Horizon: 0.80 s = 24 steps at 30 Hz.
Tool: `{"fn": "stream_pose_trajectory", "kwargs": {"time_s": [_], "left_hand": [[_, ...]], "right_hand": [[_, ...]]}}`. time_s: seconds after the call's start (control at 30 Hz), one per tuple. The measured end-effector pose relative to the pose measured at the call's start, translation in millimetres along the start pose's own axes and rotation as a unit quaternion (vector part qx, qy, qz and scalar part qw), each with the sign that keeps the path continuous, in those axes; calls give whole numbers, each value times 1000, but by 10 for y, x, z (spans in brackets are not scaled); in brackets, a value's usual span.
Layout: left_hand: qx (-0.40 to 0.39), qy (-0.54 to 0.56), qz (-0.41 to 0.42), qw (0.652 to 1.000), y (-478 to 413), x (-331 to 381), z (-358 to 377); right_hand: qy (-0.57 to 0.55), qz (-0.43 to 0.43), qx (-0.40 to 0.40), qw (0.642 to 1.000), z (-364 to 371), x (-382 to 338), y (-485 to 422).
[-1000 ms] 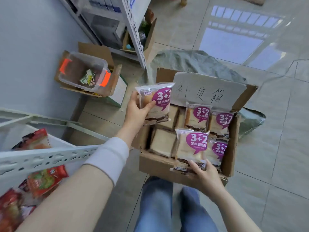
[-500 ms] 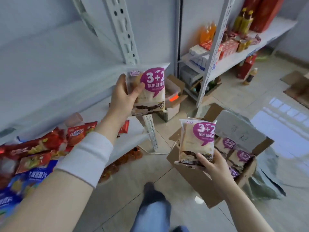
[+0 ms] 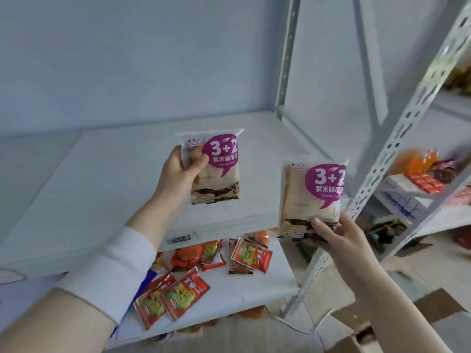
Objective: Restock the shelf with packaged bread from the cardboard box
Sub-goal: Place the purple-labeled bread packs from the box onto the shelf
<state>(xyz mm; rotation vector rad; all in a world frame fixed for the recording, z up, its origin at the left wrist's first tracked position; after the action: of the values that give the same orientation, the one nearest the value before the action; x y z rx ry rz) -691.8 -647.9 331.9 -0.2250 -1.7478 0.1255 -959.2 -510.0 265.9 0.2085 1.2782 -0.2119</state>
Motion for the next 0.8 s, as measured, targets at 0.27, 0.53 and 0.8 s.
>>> {"fn": "stream_pose_trajectory", "kwargs": {"time_s": [0.27, 0.53, 0.8], "left_hand": [[-17, -37, -7, 999, -1252, -264, 55], [18, -66, -19, 997, -2827, -784, 392], [77, -39, -9, 996, -3940, -1147, 661]], "right_hand": [[64, -20, 20, 998, 484, -148, -1611], [82, -21, -22, 996, 609, -20, -3706], [117, -41, -70, 990, 784, 74, -5176]]}}
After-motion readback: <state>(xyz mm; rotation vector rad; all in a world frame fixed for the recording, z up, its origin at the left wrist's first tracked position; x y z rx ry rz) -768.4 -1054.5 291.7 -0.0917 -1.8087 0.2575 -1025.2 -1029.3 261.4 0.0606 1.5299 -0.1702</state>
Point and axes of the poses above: each hand's wrist, its own y-axis away from the middle knuckle, its own z-axis out of the palm, x = y × z, the point moved 5 cm from there along -y, towards the middle knuckle, and after that the axes turned 11 degrees about -y, right-handed, at the moved point
